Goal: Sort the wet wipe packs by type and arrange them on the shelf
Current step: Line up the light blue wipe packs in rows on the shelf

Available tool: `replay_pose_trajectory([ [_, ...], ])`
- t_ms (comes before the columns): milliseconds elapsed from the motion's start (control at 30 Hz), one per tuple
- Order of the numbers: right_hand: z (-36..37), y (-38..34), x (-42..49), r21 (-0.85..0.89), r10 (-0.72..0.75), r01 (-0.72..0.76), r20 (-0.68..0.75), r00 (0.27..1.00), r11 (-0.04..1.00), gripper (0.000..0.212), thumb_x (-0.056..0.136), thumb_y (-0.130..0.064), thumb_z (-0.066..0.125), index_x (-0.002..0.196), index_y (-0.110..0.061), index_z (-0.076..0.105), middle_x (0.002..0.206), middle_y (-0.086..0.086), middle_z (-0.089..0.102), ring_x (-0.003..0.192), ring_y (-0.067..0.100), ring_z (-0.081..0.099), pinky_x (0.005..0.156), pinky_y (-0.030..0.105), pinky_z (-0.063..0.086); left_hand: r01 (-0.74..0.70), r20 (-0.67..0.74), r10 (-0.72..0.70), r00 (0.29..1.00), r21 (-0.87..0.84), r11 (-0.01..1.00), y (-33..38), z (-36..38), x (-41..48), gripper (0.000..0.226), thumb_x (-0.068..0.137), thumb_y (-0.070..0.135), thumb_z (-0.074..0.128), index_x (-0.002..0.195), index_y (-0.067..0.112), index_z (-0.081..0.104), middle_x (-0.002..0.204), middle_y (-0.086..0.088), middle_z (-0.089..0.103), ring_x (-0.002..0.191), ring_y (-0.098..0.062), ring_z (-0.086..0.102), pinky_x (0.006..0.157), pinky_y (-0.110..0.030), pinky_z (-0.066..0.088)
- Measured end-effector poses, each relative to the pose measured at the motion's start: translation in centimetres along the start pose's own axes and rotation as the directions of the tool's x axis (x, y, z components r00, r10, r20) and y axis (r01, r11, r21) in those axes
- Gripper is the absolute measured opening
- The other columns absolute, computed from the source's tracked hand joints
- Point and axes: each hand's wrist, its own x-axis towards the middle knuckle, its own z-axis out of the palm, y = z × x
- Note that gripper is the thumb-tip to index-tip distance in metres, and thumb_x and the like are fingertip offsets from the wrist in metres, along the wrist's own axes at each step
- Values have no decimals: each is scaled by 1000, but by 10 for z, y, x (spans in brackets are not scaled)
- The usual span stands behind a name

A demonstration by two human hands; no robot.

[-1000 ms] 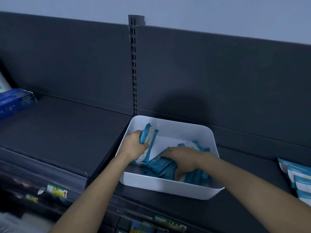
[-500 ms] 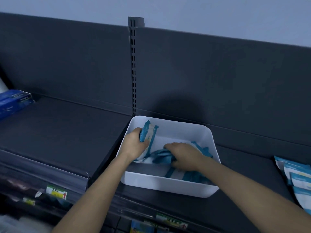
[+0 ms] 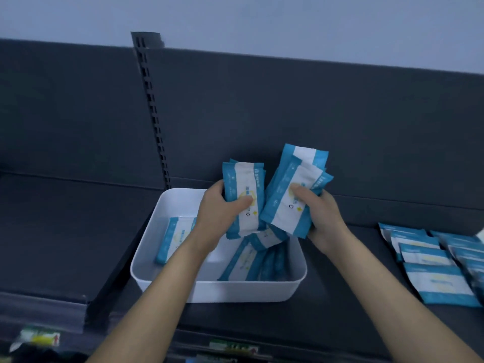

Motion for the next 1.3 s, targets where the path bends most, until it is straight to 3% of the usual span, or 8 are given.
replay_pose_trajectory([
  [167,-62,-22,-16,-18,-42,41,-79,996,999,28,87,-15,66,114,-11,60,103,5,73,91,23,71,73,37,59,8,58,-5,998,-59,998,14,60,-7,25,79,6,74,95,22,63,92,4,72,76,-8,71,61,-24,57],
  [333,-135,-33,-26,-95,-59,43,-169,984,995,30,87,-19,67,114,-10,61,103,6,73,93,26,70,83,44,56,36,84,-30,996,-68,997,17,127,-16,28,79,7,74,99,23,61,99,3,71,85,-13,71,73,-33,60],
  [467,-184,-23,-31,-160,-18,-11,-179,984,987,23,90,-19,64,112,-11,63,102,5,74,91,24,71,81,41,57,3,142,-14,990,78,997,1,174,-22,30,80,13,75,102,25,59,100,5,69,89,-12,68,76,-34,58],
  [600,-227,-1,-37,-267,36,-87,-190,981,960,16,91,-23,63,106,-18,65,99,-1,74,89,16,71,78,36,58,39,181,-83,980,234,971,-27,209,-34,31,80,14,74,95,32,53,93,14,63,84,-3,63,71,-23,53],
  [733,-256,18,-38,-487,56,-119,-142,988,866,15,91,-31,62,104,-25,64,98,-10,71,86,5,67,68,20,52,142,152,-204,967,343,928,-61,221,-40,29,79,12,75,93,27,54,92,8,65,81,-5,63,66,-22,52],
  [933,-265,37,-30,-505,154,-177,-88,984,845,13,95,-27,57,105,-22,62,98,-6,70,88,9,67,70,22,52,318,75,-340,937,211,924,-88,222,-43,4,91,20,64,94,19,61,93,-2,70,80,-15,67,72,-34,54],
  [1100,-261,41,-18,-649,126,-169,-112,986,742,14,91,-27,61,102,-19,59,99,-1,66,91,16,62,82,38,52,386,12,-390,921,103,917,-94,216,-46,22,94,0,50,111,6,62,98,-14,69,87,-26,67,78,-39,54],
  [1300,-251,34,-19,-786,41,-130,-132,990,604,22,91,-28,60,97,-7,56,90,3,60,86,20,57,77,33,46,341,-74,-335,939,92,936,-92,210,-45,23,94,-4,50,111,9,58,97,-6,66,85,-16,64,69,-25,52],
])
